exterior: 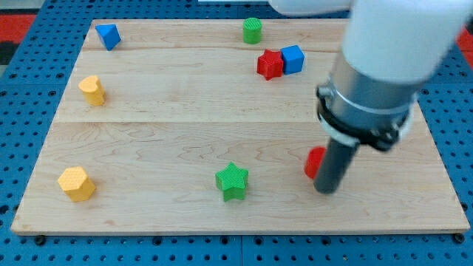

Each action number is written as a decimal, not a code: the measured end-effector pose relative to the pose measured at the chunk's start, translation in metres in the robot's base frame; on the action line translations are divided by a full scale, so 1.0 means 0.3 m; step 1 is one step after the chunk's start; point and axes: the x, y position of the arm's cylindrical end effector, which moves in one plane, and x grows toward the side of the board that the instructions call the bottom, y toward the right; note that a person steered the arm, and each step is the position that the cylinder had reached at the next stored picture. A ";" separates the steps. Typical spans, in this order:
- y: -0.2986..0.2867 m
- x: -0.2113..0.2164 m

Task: Place the red circle towards the bottom of the blue cube

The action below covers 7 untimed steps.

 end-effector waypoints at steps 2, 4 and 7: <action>-0.070 -0.330; 0.108 -0.535; 0.006 -0.573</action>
